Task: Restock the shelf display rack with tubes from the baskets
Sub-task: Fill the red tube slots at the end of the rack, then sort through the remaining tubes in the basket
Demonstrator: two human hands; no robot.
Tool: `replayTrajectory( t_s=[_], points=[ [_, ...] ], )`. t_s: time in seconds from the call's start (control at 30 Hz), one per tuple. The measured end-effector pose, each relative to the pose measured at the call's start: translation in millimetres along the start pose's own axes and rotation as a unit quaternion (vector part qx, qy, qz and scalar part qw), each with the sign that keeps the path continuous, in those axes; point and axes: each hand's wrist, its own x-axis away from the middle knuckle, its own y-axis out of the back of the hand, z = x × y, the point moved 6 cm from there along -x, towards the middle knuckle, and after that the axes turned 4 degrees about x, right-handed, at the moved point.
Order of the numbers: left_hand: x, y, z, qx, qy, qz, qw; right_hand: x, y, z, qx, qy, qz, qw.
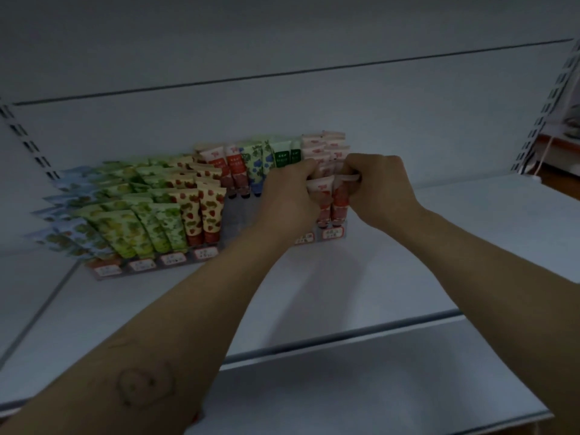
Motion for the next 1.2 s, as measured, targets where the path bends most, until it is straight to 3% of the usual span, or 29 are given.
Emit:
replayTrajectory(
  t_s=[0.4,0.53,0.63,0.7,0.8,0.97,1.07,1.2],
  points=[
    [-1.9,-6.8,6.4,-0.071,0.026,0.025,0.997,2.5,-0.3,1.3,-0.022,-0.051,0.012,0.998],
    [15.6,-9.5,3.6,-0.136,0.064,0.108,0.983,21.3,-1.8,3.4,0.031,-0.082,0.132,0.987],
    [37.5,9.5,-14.9,-0.104,0.070,0.082,0.989,47.1,22.8,6.6,0.097,-0.071,0.147,0.982],
    [57.2,23.1,-28.9,-0.144,0.045,0.057,0.987,60.9,42.6,16.0,0.136,-0.036,0.138,0.980],
    [104.5,30.0,-48.4,-0.183,-0.027,0.106,0.977,83.5,55.4,49.7,0.164,0.014,0.176,0.970],
    [209.5,32.9,-50.3,-0.140,-0.120,0.151,0.971,158.4,43.7,83.1,0.175,0.086,0.278,0.941],
    [262.6,10.7,-31.9,-0.164,-0.093,0.192,0.963,220.5,25.6,71.9,0.164,0.074,0.342,0.922],
    [329.5,-39.1,3.6,-0.181,-0.024,0.333,0.925,306.6,-26.4,51.3,0.194,0.075,0.493,0.845]
  ],
)
